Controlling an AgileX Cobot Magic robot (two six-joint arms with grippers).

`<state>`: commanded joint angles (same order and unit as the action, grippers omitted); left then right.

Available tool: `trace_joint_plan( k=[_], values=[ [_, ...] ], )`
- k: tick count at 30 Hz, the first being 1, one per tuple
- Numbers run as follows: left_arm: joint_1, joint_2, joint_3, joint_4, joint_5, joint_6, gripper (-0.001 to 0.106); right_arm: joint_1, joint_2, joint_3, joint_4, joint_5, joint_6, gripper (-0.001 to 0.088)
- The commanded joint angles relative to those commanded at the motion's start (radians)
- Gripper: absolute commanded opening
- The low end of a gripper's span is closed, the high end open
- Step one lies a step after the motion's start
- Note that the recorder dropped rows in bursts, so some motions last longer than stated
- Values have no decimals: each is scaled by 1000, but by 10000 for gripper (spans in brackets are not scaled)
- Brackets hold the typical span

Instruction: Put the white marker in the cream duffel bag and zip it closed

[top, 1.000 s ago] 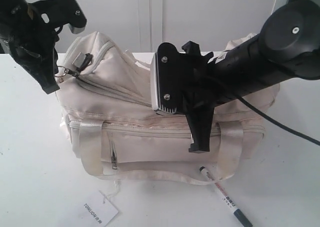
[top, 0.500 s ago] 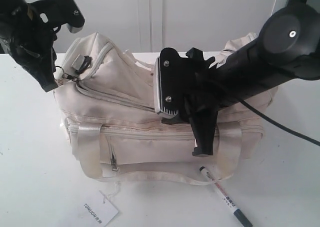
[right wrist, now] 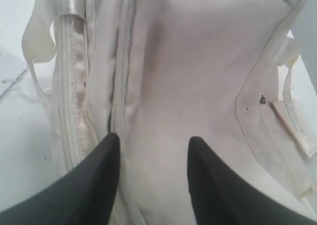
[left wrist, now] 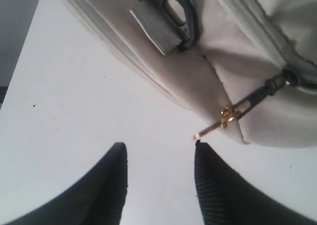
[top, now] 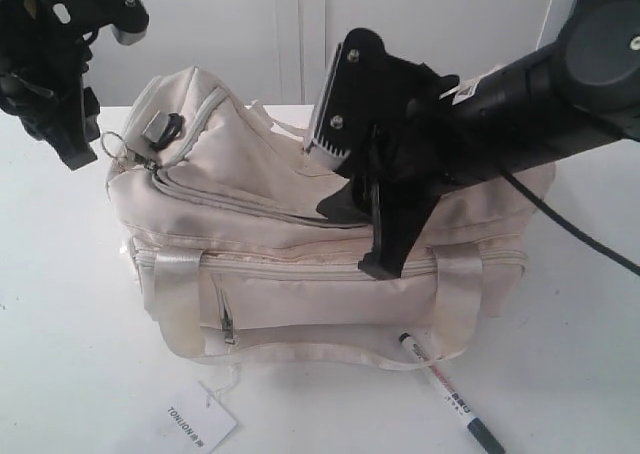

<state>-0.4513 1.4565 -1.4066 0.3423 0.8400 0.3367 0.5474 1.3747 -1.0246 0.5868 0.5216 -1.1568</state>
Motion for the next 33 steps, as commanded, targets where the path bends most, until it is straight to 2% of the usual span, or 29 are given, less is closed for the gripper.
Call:
trace_joint_plan(
  k=[3, 5, 6, 7, 8, 10, 11, 14, 15, 20, 33],
  values=[
    [0, -23, 0, -40, 0, 12, 483, 0, -20, 0, 0, 16, 91, 411],
    [0, -38, 0, -89, 2, 43, 483, 0, -36, 0, 0, 61, 119, 323],
    [0, -43, 0, -132, 8, 81, 483, 0, -44, 0, 0, 99, 122, 219],
    [0, -47, 0, -159, 13, 104, 483, 0, -46, 0, 0, 116, 122, 162],
    [0, -49, 0, -213, 26, 153, 480, 0, -54, 0, 0, 156, 122, 52],
    [0, -49, 0, -301, 56, 244, 439, 0, -68, 0, -3, 204, 170, 0],
    [0, -49, 0, -354, 75, 316, 390, 0, -75, 0, -6, 225, 234, 0],
    [0, -49, 0, -461, 95, 418, 264, 0, -95, 0, -45, 274, 340, 0],
    [0, -49, 0, -511, 98, 431, 206, -7, -102, 0, -75, 301, 385, 0],
    [-2, -49, 0, -599, 98, 433, 5, -74, -123, 0, -191, 403, 566, 0],
    [-9, -49, 0, -886, 122, 755, 0, -275, -147, 0, -226, 470, 734, 0]
  ],
)
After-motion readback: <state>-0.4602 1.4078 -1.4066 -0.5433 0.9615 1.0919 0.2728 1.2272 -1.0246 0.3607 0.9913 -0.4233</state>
